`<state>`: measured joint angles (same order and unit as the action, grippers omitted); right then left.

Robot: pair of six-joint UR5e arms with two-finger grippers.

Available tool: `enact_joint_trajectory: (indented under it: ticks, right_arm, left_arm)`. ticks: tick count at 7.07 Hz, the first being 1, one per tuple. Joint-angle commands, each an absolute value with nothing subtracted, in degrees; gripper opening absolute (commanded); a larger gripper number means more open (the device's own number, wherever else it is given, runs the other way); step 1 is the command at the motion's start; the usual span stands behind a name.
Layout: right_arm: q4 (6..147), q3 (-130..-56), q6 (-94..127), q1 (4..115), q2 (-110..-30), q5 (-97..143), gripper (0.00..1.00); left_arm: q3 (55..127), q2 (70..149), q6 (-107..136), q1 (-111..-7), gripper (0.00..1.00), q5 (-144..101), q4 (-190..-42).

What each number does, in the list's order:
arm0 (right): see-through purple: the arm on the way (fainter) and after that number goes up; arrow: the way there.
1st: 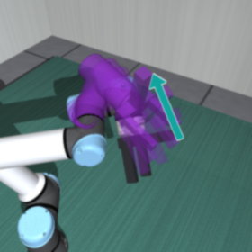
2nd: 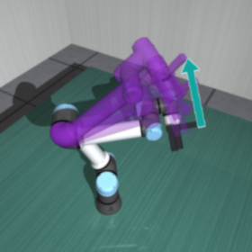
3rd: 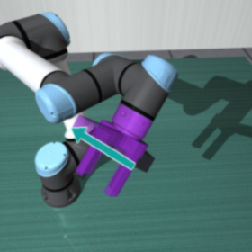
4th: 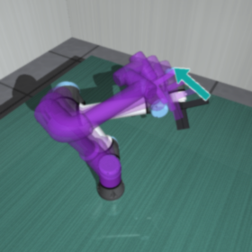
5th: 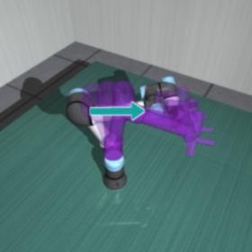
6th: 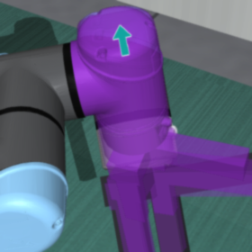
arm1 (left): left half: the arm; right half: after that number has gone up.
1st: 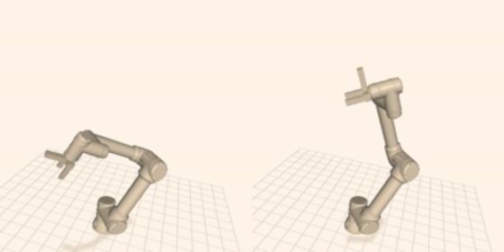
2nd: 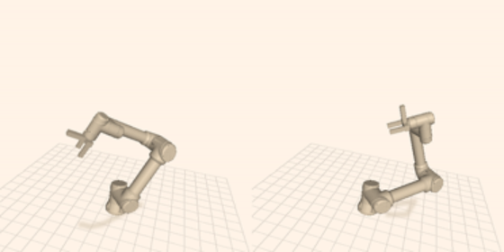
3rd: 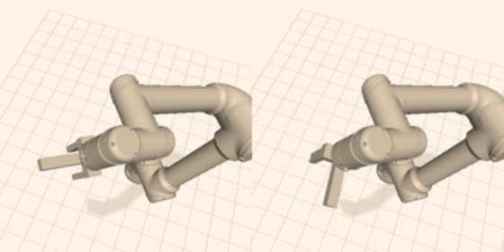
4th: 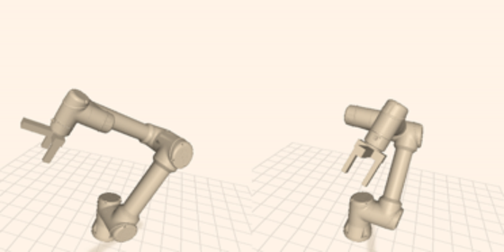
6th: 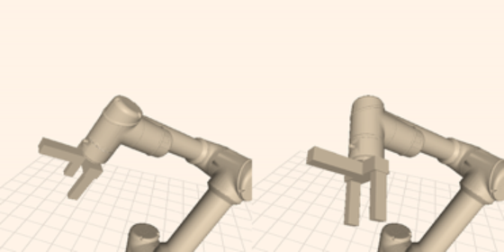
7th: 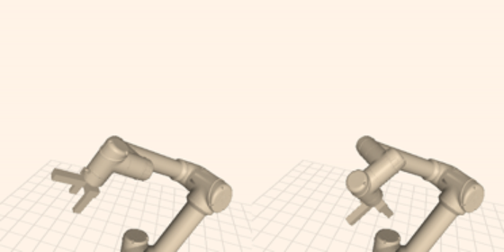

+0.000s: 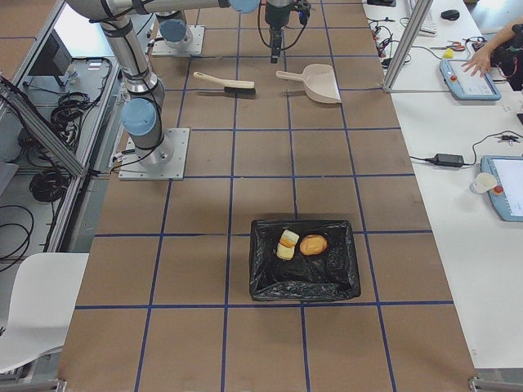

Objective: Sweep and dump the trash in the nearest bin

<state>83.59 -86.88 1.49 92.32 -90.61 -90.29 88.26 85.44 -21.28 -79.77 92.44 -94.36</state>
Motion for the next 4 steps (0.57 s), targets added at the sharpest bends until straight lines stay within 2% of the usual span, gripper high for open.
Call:
enact_joint_trajectory:
  ticks: [1,4]
  right_arm:
    - [83.67,-86.92,1.23,92.2,-90.7,-90.35,0.99]
    - [83.67,-86.92,1.32,92.2,-90.7,-90.26,0.99]
  left_arm:
    - [88.07,85.17,-21.8,-79.8,1.0,92.46,-94.39]
    - [87.63,84.99,-22.5,-80.07,1.0,92.46,-94.66]
